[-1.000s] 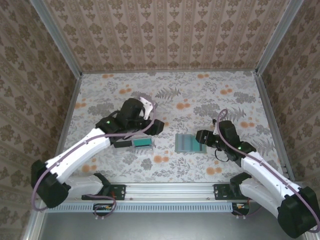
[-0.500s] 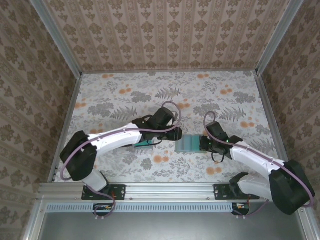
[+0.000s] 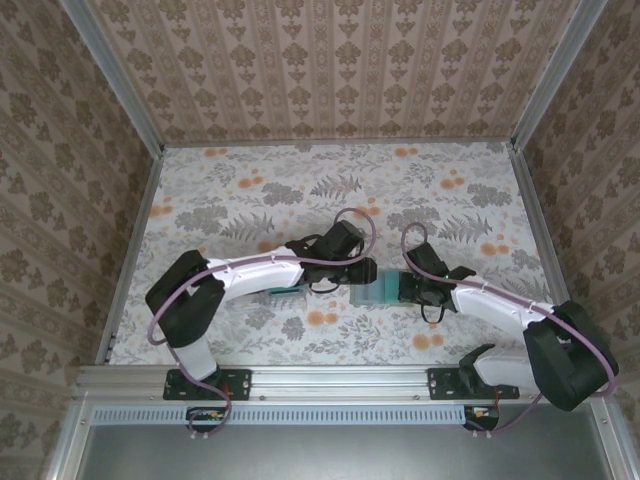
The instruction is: Take the credit cards out of the card holder
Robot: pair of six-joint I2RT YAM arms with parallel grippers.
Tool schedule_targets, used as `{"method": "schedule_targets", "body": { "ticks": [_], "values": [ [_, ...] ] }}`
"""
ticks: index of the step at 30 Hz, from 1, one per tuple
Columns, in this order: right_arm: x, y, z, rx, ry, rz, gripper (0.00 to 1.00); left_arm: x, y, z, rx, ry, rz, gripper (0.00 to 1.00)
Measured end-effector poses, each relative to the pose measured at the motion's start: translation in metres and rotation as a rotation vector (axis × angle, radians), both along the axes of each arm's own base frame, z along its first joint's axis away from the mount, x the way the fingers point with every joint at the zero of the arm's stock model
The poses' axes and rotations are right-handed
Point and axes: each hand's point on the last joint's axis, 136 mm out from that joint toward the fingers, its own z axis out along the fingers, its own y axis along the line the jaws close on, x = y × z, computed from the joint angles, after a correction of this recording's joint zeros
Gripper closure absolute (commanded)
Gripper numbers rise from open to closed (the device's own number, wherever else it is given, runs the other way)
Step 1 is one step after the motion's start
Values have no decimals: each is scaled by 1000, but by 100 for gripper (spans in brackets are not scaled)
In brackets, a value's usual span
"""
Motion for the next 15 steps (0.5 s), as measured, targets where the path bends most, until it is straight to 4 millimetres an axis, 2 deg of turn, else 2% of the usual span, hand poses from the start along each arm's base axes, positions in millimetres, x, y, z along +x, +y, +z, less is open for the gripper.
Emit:
{"method": "schedule_targets", "body": {
  "ticks": [6, 8, 15],
  "values": [
    [0, 3, -2, 12, 7, -7, 92, -1, -11, -13, -26, 41, 1, 63],
    [0, 5, -2, 21, 8, -2, 92, -1, -13, -18, -28, 56, 4, 72],
    [0, 12, -1, 53, 11, 10, 92, -3, -23, -27, -59, 95, 1, 72]
  ]
}}
